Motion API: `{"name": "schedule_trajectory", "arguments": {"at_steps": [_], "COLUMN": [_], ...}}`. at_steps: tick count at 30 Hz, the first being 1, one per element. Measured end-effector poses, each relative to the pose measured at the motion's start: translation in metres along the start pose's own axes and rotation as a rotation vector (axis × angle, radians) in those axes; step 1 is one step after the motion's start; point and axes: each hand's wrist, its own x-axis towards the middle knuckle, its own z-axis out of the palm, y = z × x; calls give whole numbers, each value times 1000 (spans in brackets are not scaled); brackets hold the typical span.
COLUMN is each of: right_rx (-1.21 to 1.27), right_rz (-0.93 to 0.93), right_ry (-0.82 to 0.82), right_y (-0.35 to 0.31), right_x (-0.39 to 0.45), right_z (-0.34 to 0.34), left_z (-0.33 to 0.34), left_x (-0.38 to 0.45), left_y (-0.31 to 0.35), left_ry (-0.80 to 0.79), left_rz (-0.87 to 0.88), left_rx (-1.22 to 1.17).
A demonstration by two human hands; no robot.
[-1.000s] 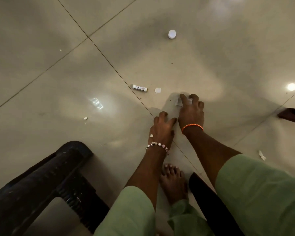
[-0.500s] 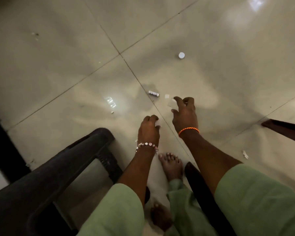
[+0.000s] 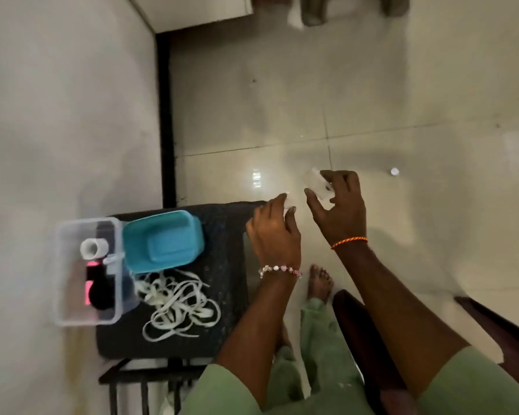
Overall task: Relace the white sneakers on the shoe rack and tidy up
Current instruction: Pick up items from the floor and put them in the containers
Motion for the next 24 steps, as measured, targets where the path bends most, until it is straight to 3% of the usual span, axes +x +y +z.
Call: {"name": "schedule_trajectory", "arguments": {"at_steps": [1,6,9,13,18,20,24], "right_rx": [25,33,71,152,66,-41,-252], "right_rz": [-77,-174,-284,-362,-448,-513,-617], "right_ry": [-52,-188,-311,-401,-562,-607,-630], "right_y": [-37,-81,-125,-169,-215,-232,-260], "right_x": [-6,-27,-53,-82,-101,-103,-101], "right_z": [3,8,30,57,95,112,146], "left_z": [-37,-94,-142,-183,-223,-235,-251], "left_x": [-1,-20,-37,-56,-62,-58,-40], "left_y": [-8,-31,-70,-115,-155,-169,-194], "left_ry": [75,226,394,439,516,480,255], "left_rz": [-43,-117,-242,-372,-483,-552,-657], "left_rx": [4,58,108,173,210,250,254]}}
